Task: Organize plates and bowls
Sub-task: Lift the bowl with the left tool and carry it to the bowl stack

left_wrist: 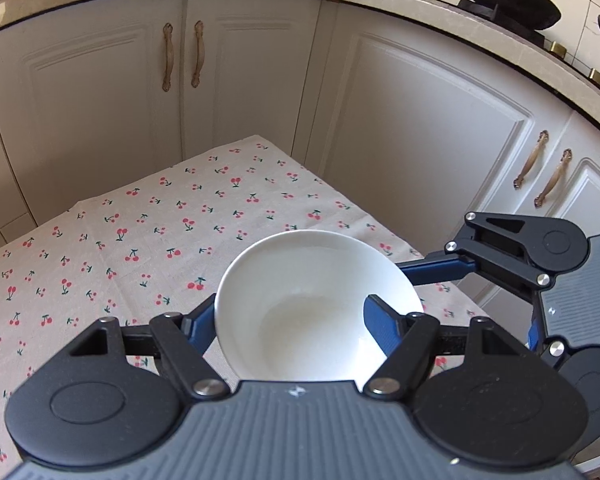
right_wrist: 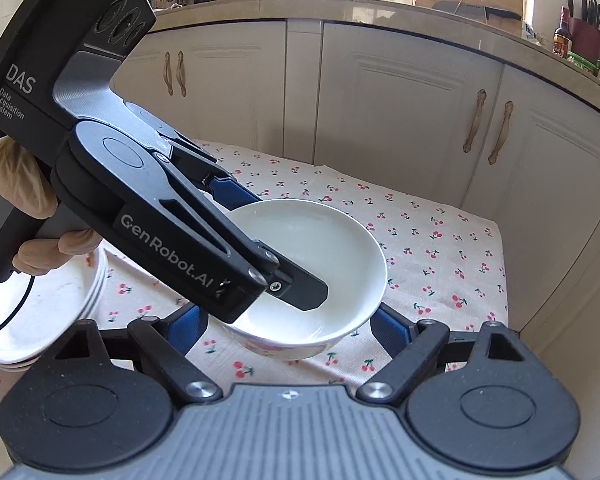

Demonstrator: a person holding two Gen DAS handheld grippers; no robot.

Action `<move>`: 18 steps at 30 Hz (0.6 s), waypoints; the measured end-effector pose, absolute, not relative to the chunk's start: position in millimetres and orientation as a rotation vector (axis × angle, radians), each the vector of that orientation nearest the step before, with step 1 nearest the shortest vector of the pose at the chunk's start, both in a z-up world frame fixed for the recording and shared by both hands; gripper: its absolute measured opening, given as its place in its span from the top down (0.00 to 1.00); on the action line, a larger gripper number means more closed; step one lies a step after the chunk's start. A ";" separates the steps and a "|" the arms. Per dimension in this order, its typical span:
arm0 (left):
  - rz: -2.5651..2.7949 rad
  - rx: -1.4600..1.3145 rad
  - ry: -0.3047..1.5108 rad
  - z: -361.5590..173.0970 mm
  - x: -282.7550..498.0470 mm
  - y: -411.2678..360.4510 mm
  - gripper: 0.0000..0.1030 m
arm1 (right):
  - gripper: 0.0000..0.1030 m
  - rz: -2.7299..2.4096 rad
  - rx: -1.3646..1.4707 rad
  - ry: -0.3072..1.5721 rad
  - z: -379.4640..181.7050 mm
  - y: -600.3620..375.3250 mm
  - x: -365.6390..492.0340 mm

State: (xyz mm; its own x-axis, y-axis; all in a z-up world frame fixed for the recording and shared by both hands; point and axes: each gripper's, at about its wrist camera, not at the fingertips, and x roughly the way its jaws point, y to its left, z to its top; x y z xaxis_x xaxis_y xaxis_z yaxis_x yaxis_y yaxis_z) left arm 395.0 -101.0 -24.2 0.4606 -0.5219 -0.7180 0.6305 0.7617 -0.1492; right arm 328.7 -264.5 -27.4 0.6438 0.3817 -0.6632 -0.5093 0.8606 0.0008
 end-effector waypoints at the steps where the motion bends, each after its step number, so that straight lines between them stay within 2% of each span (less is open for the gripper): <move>1: -0.712 0.144 0.826 -21.2 389.8 -100.4 0.28 | 0.12 0.510 -0.195 0.705 -24.5 -263.9 323.3; 18: -0.713 0.141 0.796 9.6 300.6 -88.1 0.28 | 0.12 0.512 -0.230 0.671 6.7 -249.9 236.6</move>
